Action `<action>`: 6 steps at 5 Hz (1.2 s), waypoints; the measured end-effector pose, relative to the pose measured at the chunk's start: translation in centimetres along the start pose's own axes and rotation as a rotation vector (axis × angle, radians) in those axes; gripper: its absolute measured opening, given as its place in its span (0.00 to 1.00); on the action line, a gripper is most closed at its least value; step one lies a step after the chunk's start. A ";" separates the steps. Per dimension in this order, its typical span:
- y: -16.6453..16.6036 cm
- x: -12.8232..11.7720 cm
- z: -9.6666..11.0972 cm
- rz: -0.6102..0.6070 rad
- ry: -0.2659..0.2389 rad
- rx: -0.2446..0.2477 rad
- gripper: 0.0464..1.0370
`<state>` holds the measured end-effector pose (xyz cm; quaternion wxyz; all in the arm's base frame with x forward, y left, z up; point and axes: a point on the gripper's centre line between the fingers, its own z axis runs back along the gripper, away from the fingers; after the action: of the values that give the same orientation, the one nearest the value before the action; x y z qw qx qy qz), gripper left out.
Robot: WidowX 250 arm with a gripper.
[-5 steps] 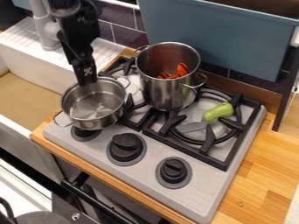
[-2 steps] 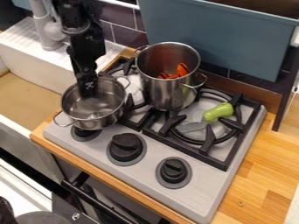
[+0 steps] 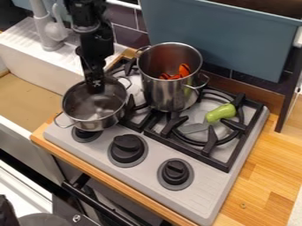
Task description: Move the pot on the left side of burner
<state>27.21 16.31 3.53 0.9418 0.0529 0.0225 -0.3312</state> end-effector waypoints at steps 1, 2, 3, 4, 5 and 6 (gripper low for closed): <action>-0.1 0.0 0.0 -0.035 0.000 -0.005 0.35; -0.2 -0.3 -0.2 -0.054 -0.002 -0.014 0.12; -0.6 -0.9 -0.3 -0.081 0.004 -0.047 0.02; -0.6 -1.0 -0.3 -0.088 0.007 -0.049 0.02; 0.5 -1.4 0.3 -0.071 0.006 -0.027 0.01; 2.4 -2.3 0.1 -0.036 -0.005 0.010 0.01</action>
<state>26.92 19.54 3.99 0.9355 0.0563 0.0194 -0.3484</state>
